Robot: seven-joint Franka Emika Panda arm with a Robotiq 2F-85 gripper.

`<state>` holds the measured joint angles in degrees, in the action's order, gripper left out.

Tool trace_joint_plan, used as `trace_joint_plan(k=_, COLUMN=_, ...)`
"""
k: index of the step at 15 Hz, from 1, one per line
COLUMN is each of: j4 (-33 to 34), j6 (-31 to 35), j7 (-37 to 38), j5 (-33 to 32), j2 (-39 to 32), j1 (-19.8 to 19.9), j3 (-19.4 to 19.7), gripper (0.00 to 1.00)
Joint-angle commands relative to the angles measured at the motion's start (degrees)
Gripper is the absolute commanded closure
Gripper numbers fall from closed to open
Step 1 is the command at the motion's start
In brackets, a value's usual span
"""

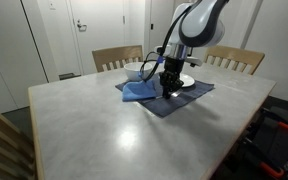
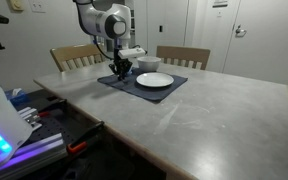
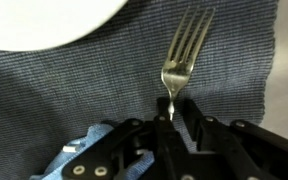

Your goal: Place the fork on the white plate

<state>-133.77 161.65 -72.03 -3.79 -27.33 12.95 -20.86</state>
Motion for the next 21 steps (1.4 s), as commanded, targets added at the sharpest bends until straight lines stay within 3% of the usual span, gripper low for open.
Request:
trace_joint_plan(k=1, j4=-0.88, j6=0.07, j7=-2.27, j5=2.06, j2=0.30, j1=0.51, j3=-0.66, gripper=0.71)
trace_joint_plan(k=3, j4=-0.92, j6=0.01, j7=-2.26, j5=2.10, j2=0.27, j1=0.52, j3=-0.67, gripper=0.66)
trace_joint_plan(k=5, j4=-0.72, j6=-0.15, j7=-2.31, j5=2.11, j2=0.17, j1=0.55, j3=-0.66, gripper=0.69)
trace_joint_plan(k=7, j4=-0.50, j6=-0.24, j7=-2.34, j5=2.12, j2=0.08, j1=0.58, j3=-0.63, gripper=0.93)
trace_joint_plan(k=8, j4=-0.45, j6=-0.26, j7=-2.34, j5=2.11, j2=0.06, j1=0.58, j3=-0.62, gripper=0.99)
trace_joint_plan(k=21, j4=-1.63, j6=-1.55, j7=-4.41, j5=3.68, j2=3.26, j1=2.75, j3=-2.49, gripper=0.98)
